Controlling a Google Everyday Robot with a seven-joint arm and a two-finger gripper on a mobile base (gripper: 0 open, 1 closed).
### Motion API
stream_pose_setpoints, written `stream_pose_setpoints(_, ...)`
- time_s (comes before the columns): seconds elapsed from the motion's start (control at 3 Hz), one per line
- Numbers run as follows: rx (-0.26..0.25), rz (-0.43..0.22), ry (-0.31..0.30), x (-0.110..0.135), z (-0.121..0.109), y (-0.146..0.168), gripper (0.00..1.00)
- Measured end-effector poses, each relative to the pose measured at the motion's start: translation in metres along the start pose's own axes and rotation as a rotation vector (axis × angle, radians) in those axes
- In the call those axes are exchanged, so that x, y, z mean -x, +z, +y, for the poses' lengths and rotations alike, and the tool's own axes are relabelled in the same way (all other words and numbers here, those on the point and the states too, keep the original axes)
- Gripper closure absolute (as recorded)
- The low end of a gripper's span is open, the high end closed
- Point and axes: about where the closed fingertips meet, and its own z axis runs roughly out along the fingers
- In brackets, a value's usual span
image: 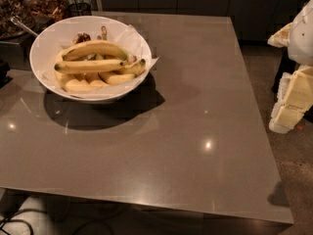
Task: Pick banana from white bowl
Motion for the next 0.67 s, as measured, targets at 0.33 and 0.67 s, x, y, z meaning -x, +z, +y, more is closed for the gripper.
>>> stream_pose_setpoints(0.33, 0.000, 0.000, 0.000, 0.0001, 0.0000, 0.0000, 0.00)
stream_pose_setpoints(0.67, 0.006, 0.011, -0.004, 0.0049, -0.0022, -0.0009, 0.00)
